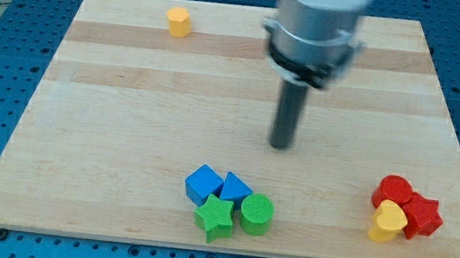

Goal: Push yellow hexagon above yellow heart

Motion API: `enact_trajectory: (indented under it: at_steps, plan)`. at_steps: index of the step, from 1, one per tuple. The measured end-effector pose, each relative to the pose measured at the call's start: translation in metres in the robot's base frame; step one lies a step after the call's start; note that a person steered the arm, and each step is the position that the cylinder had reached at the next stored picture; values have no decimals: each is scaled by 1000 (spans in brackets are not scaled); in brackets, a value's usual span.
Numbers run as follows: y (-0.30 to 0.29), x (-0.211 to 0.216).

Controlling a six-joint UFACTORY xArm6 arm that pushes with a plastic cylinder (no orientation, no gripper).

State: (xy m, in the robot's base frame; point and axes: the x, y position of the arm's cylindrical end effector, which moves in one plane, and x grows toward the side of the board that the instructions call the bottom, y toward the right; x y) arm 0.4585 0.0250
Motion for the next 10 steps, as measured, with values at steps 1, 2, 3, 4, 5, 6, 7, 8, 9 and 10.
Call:
enact_trajectory:
  at_steps: [1, 2, 3, 4, 5, 6, 7, 8, 9, 10]
  plan:
    - [-99, -41]
    - [-194, -91]
    - [-245, -144]
    - [-244, -183]
    - [-205, -199]
    - [-158, -210]
    - [-113, -211]
    - [-68, -211]
    - [-26, -211]
    - [-6, -196]
